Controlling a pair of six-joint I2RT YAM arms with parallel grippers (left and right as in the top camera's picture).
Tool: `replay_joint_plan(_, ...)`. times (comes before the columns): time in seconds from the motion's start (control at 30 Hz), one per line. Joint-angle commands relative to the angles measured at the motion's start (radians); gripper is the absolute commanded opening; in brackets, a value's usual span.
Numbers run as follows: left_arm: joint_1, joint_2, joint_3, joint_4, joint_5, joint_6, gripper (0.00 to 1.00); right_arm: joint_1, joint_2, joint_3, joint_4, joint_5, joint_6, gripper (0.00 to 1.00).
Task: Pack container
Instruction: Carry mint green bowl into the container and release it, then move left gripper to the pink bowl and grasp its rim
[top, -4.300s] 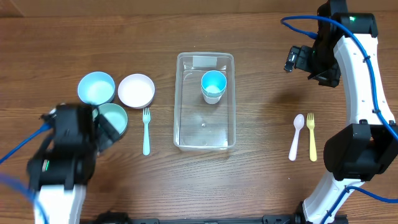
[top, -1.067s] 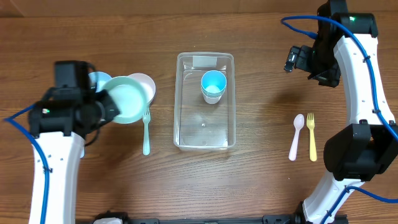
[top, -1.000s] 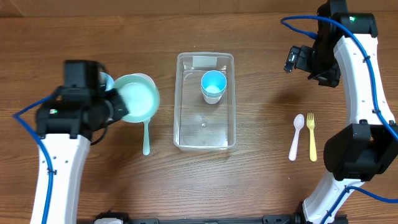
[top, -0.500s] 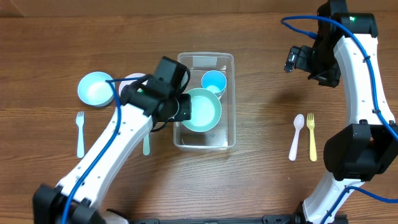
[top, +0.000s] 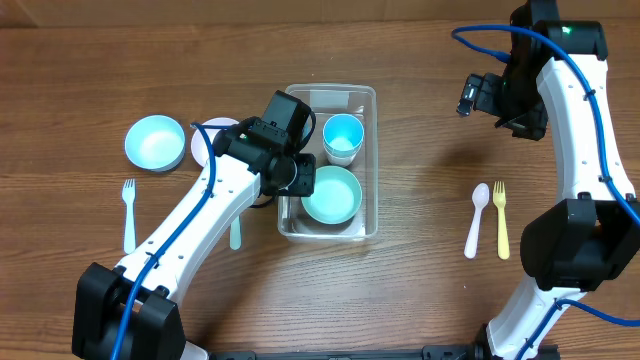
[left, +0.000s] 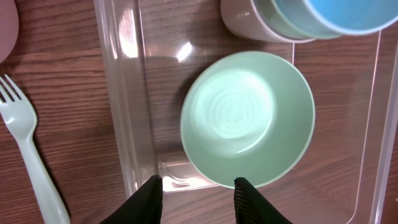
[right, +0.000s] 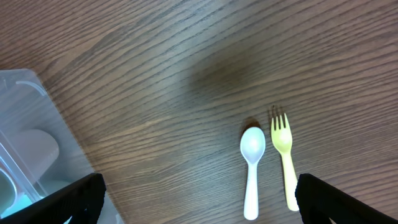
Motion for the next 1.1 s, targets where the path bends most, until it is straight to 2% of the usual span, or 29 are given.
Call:
replay_joint_plan(0.0, 0.000, -0.003, 0.064, -0.017, -0.013, 0.009, 0.38, 0.001, -0.040, 0.023, 0.002, 0.008, -0.003, 1.00)
replay_joint_plan(0.2, 0.026, -0.013, 0.229, -0.196, -0.215, -0.045, 0.39, 0.001, -0.040, 0.023, 0.002, 0.008, -0.003, 1.00)
replay_joint_plan(0.33, 0.090, -0.030, 0.270, -0.253, -0.249, -0.085, 0.45, 0.001, -0.040, 0.023, 0.002, 0.008, -0.003, 1.00)
replay_joint_plan(0.4, 0.135, -0.031, 0.269, -0.268, -0.240, -0.121, 0.54, 0.001, -0.040, 0.023, 0.002, 0.008, -0.003, 1.00)
replay_joint_plan(0.43, 0.164, -0.030, 0.263, -0.270, -0.231, -0.142, 0.64, 0.001, -0.040, 0.023, 0.002, 0.008, -0.003, 1.00)
replay_joint_plan(0.47, 0.193, -0.030, 0.255, -0.270, -0.215, -0.161, 0.78, 0.001, -0.040, 0.023, 0.002, 0.008, -0.003, 1.00)
replay_joint_plan(0.57, 0.264, -0.016, 0.238, -0.266, -0.189, -0.216, 0.88, 0.001, -0.040, 0.023, 0.002, 0.008, -0.003, 1.00)
replay_joint_plan(0.77, 0.370, 0.032, 0.174, -0.200, -0.126, -0.325, 0.88, 0.001, -0.040, 0.023, 0.002, 0.008, -0.003, 1.00)
replay_joint_plan(0.87, 0.397, 0.056, 0.152, -0.155, -0.079, -0.328, 0.88, 0.001, -0.040, 0.023, 0.002, 0.008, -0.003, 1.00)
replay_joint_plan(1.07, 0.400, 0.145, 0.136, -0.107, -0.086, -0.358, 0.83, 0.001, -0.040, 0.023, 0.002, 0.008, -0.003, 1.00)
